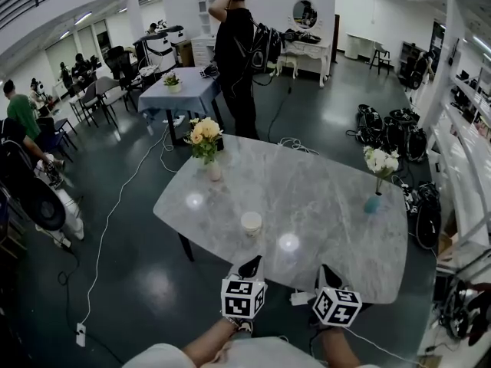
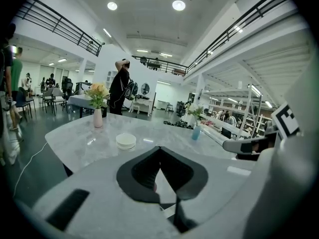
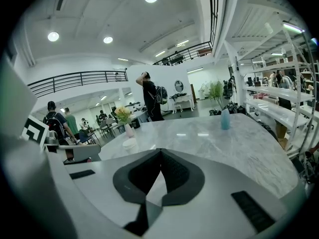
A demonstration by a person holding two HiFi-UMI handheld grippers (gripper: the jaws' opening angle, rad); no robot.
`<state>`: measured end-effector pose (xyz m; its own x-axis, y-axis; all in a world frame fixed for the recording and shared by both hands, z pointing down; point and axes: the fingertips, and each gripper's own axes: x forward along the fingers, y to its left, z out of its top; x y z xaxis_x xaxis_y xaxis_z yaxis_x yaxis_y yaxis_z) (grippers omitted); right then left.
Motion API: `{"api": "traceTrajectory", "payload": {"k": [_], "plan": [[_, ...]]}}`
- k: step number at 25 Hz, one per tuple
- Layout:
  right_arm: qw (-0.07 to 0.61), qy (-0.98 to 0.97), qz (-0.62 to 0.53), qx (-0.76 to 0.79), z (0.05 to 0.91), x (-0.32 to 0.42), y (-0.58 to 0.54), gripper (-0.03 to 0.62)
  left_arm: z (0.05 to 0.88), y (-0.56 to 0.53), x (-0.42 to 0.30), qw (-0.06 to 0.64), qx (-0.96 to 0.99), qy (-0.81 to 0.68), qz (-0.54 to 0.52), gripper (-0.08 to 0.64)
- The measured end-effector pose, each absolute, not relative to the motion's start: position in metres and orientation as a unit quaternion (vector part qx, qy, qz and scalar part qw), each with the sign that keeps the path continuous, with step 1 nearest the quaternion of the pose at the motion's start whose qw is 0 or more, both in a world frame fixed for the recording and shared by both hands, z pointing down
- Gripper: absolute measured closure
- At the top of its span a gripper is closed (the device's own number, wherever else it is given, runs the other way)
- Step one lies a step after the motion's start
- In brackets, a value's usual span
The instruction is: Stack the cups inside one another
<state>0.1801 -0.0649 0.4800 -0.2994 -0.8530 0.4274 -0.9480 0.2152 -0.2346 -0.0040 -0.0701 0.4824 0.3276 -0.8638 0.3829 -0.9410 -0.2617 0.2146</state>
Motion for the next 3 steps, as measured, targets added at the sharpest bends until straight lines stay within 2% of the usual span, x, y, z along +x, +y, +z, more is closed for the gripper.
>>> {"api": "traceTrajectory", "payload": {"k": [3], "plan": [[0.104,-0.771,0.23,0.585,0.481,0.1832,-0.0628,0.584,0.4846,-0.0684,-0.0039,0.206,0.787,-0.573,0.096,0.551]]}}
